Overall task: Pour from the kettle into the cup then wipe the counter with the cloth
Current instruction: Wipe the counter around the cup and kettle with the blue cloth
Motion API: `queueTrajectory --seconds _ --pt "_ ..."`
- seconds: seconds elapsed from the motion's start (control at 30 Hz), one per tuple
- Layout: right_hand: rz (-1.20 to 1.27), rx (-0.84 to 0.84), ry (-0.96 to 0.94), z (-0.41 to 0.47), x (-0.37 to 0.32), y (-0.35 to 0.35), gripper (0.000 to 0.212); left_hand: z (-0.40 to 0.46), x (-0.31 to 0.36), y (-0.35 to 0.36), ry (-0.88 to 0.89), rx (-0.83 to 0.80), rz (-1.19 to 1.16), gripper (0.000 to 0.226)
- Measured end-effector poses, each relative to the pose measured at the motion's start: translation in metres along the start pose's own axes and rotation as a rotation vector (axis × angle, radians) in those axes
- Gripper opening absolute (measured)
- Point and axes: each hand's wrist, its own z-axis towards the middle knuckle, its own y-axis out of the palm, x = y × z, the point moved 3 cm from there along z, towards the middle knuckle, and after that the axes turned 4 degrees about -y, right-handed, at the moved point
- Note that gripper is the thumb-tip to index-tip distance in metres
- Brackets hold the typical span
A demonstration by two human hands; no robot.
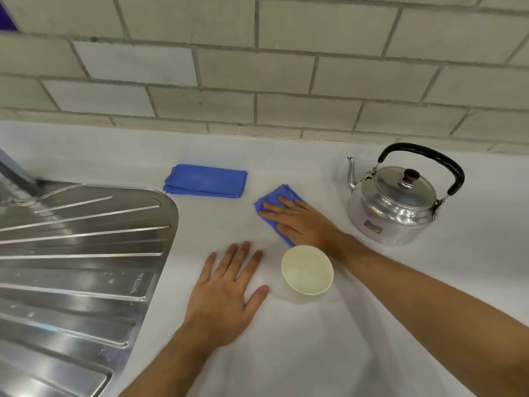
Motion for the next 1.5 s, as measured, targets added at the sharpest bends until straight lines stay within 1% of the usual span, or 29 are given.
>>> queueTrajectory --seconds 0.03,0.07,0.1,0.13,0.2,0.27,0.33,0.4,0.47,0.5,0.57,0.6,0.63,0.77,0.97,1.1,1.2,1.3,1.43,1.5 --pt "0.161 0.031 0.035 -0.003 -0.003 -0.006 0.044 -0.001 0.0 -0.001 0.004 -0.007 -0.003 0.069" --pt "0.321 0.105 0.103 -0.008 -0.005 -0.013 0.042 -0.002 0.001 -0.003 0.004 -0.02 -0.015 0.069" --pt "0.428 0.208 0.182 -0.014 -0.006 -0.021 0.04 0.0 0.001 -0.007 -0.006 -0.032 -0.045 0.069" --pt "0.482 0.31 0.252 -0.024 -0.01 -0.027 0.038 0.006 0.001 -0.012 -0.029 -0.03 -0.096 0.067" --pt "0.514 0.428 0.326 -0.047 -0.02 -0.03 0.036 0.029 0.0 -0.026 -0.082 0.004 -0.216 0.054" --pt "0.52 0.474 0.424 -0.073 -0.028 -0.024 0.037 0.062 0.005 -0.04 -0.065 0.051 -0.267 0.044" --pt "0.488 0.533 0.566 -0.1 -0.027 -0.019 0.036 0.098 0.019 -0.049 0.027 0.075 -0.302 0.044" --pt "0.362 0.583 0.691 -0.124 -0.024 -0.017 0.038 0.13 0.036 -0.049 0.153 0.048 -0.29 0.048" --pt "0.155 0.541 0.761 -0.137 -0.027 -0.011 0.036 0.152 0.053 -0.038 0.253 -0.049 -0.185 0.055" --pt "0.052 0.468 0.776 -0.139 -0.03 -0.005 0.039 0.158 0.057 -0.029 0.273 -0.11 -0.13 0.059" --pt "-0.093 0.267 0.814 -0.136 -0.036 0.007 0.061 0.163 0.059 -0.012 0.27 -0.2 -0.067 0.065" --pt "-0.142 0.196 0.837 -0.134 -0.037 0.012 0.07 0.162 0.057 -0.005 0.264 -0.203 -0.057 0.067" --pt "-0.179 0.165 0.849 -0.134 -0.036 0.016 0.075 0.161 0.054 0.0 0.26 -0.185 -0.053 0.068" --pt "-0.21 0.176 0.866 -0.136 -0.035 0.019 0.08 0.156 0.04 0.002 0.222 -0.143 -0.062 0.069" --pt "-0.201 0.15 0.875 -0.133 -0.036 0.015 0.076 0.117 0.0 -0.005 0.093 -0.171 -0.034 0.073" --pt "-0.184 0.147 0.866 -0.134 -0.038 0.012 0.078 0.072 -0.03 -0.01 -0.006 -0.166 -0.038 0.073" --pt "-0.158 0.152 0.868 -0.134 -0.04 0.011 0.078 0.03 -0.047 -0.012 -0.005 -0.1 -0.006 0.071" --pt "-0.146 0.159 0.866 -0.135 -0.042 0.01 0.073 -0.016 -0.057 -0.013 -0.006 -0.03 0.019 0.071" --pt "-0.062 0.164 0.859 -0.135 -0.043 0.006 0.07 -0.074 -0.059 -0.014 -0.044 -0.047 -0.006 0.072" --pt "0.02 0.208 0.872 -0.137 -0.047 0.002 0.069 -0.101 -0.054 -0.015 -0.061 -0.044 -0.003 0.072"
